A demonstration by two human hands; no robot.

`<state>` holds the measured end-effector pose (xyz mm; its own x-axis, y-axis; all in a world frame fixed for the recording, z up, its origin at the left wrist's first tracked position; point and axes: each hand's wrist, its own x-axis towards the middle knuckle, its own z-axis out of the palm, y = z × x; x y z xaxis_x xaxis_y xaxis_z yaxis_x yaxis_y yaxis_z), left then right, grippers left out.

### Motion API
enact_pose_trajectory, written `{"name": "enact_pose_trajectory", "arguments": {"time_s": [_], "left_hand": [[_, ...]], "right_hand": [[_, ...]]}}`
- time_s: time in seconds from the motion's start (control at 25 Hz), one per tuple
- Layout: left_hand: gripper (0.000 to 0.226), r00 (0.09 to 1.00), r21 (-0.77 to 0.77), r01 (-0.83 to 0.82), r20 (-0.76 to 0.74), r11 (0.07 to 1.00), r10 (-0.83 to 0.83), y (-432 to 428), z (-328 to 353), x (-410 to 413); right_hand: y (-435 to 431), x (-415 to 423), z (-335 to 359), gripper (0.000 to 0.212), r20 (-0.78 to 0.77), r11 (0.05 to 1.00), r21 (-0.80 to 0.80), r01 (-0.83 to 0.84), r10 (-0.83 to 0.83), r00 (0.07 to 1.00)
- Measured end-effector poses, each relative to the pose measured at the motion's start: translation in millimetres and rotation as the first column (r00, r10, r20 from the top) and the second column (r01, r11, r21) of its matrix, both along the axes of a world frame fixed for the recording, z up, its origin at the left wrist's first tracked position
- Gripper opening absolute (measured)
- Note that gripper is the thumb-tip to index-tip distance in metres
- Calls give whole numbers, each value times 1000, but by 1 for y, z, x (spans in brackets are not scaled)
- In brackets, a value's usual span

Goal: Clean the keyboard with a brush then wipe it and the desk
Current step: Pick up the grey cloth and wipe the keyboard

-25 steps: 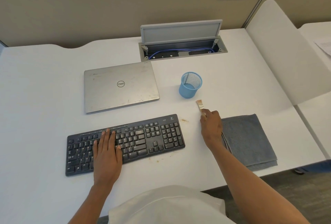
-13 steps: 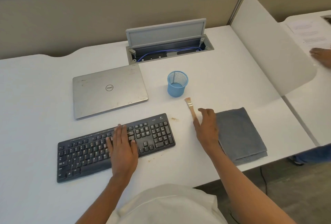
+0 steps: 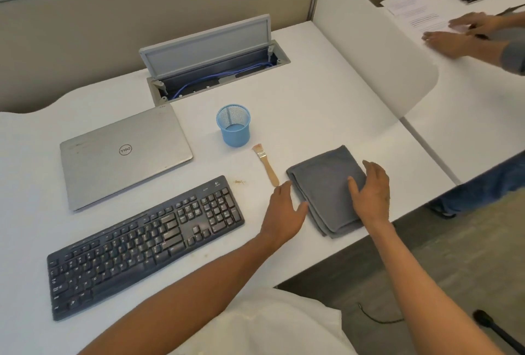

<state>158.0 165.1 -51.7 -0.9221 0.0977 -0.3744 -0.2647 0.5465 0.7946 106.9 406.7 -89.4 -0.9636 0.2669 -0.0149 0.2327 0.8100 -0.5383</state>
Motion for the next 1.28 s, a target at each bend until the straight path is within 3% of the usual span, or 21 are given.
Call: {"name": "enact_pose_trajectory", "arguments": {"time_s": [0.2,0.32,0.4,0.48,0.68,0.76,0.84,1.04,1.16,1.28], "left_hand": [[70,898,197,-423,222,884,380,43,19,-24],[67,758,205,-618,410,759,507,52,21,-32],[59,667,202,-711,497,673,555,51,19,-38],[41,639,205,-729,547,653,541,48,12,-44],[16,680,265,-668,597,695,425,45,11,-41],[21,727,335,-629,572,701,380,42,12,-38],[30,760,369,-605,531,705,374,35,15,-36],[36,864,454,-486,378,747,332,6,28,-37],[42,928,483,-365,262,796,267,-12,42,-36],[40,927,520,-375,194,768,321,-33,55,-31]], "right_hand": [[19,-21,13,71,176,988,-151,-33,60,983],[18,-27,12,67,212,973,-229,17,33,977],[20,-29,12,53,251,951,-298,83,-6,968],[23,-29,15,30,256,926,-365,101,-5,967],[14,-24,43,19,233,919,-391,-46,147,961],[7,-21,55,14,216,915,-387,-112,208,954],[-3,-17,65,14,167,931,-307,-198,257,952],[-53,-7,81,12,38,957,122,-265,262,964],[-97,3,93,12,-24,946,175,-273,282,959],[-145,13,102,11,-83,933,131,-335,347,934]]}}
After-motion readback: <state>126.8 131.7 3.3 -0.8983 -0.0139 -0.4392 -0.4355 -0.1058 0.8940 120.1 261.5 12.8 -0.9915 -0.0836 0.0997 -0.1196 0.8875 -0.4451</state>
